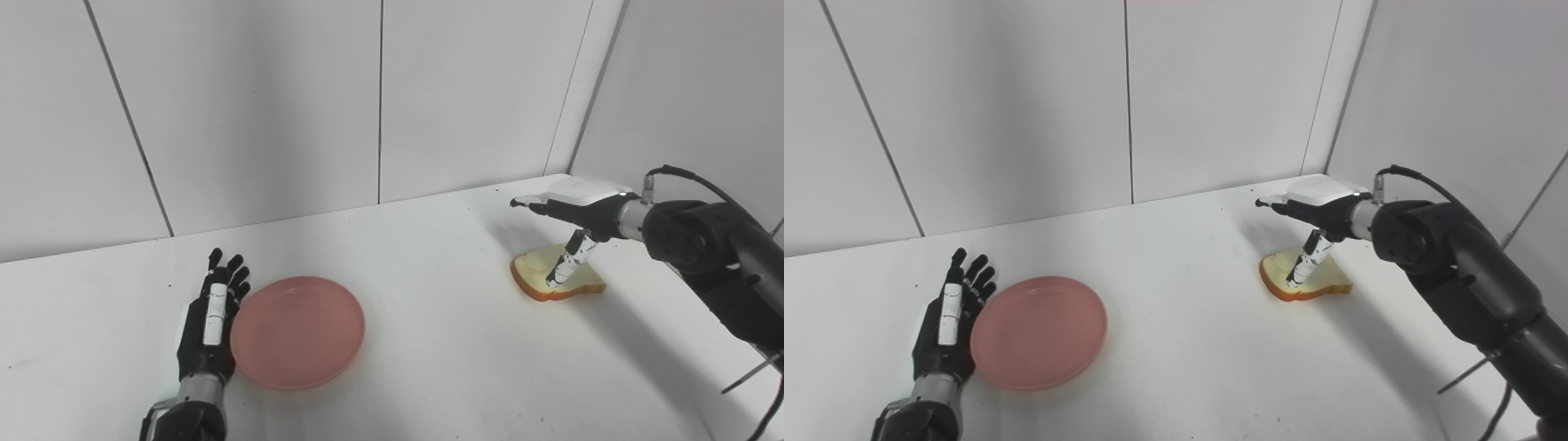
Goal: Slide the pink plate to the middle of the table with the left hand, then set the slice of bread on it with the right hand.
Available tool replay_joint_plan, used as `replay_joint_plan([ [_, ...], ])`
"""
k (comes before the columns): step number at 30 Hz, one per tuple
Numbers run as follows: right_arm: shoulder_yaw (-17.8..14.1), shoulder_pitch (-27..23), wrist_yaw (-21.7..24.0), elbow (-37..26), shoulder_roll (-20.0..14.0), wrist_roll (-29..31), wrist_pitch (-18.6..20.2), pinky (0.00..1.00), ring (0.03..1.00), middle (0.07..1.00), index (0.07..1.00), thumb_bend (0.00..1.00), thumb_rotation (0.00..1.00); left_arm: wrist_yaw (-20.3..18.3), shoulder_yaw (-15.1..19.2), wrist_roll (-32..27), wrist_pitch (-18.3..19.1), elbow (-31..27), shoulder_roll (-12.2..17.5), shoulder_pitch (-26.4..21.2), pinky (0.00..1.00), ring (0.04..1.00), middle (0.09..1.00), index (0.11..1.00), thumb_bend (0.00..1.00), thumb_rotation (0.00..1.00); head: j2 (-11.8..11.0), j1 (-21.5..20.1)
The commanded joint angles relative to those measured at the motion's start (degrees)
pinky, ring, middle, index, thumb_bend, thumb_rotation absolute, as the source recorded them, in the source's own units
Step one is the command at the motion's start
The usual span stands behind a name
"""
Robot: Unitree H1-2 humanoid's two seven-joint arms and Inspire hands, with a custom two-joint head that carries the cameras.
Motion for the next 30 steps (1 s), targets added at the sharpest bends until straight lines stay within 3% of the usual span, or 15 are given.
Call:
replay_joint_plan([
  [1,0.44,-2.99,0.47,0.86,-2.45,-1.52,-0.01,0.86,0.951,0.974,0.977,1.00,0.18,0.83,0.01,0.14,2.90,1.47,-0.21,1.63,0.92,0.928,0.937,1.000,0.95,0.81,0.04,0.02],
  [8,4.07,-4.67,2.55,0.66,-2.91,-5.77,-0.35,0.92,0.982,0.994,0.995,1.00,0.14,0.97,0.02,0.08,3.00,1.62,-0.25,1.63,0.93,0.926,0.936,1.000,0.93,0.81,-0.06,0.21],
  [16,7.71,-8.60,8.68,1.03,-3.09,-11.00,0.01,1.00,1.000,1.000,1.000,1.00,0.13,0.89,-0.10,0.02,2.84,1.69,-0.23,1.66,0.93,0.932,0.944,1.000,0.94,0.81,-0.22,0.41],
  [19,9.12,-10.61,8.42,2.80,-3.36,-12.99,-3.12,1.00,1.000,1.000,1.000,1.00,0.17,1.14,-0.26,0.34,2.79,1.77,-0.26,1.69,0.92,0.930,0.942,1.000,0.94,0.81,-0.33,0.58],
  [24,9.47,-12.34,7.62,5.17,-3.04,-14.16,-5.81,1.00,1.000,1.000,0.998,1.00,0.20,1.05,-0.10,0.14,2.59,2.30,-0.41,1.61,0.92,0.922,0.935,1.000,0.93,0.81,-0.30,0.77],
  [30,9.17,-13.01,7.83,7.40,-2.22,-13.83,-6.27,1.00,1.000,1.000,0.989,1.00,0.20,0.82,-0.01,-0.06,2.77,1.85,-0.41,1.87,0.95,0.937,0.943,1.000,0.94,0.81,-0.18,0.87],
])
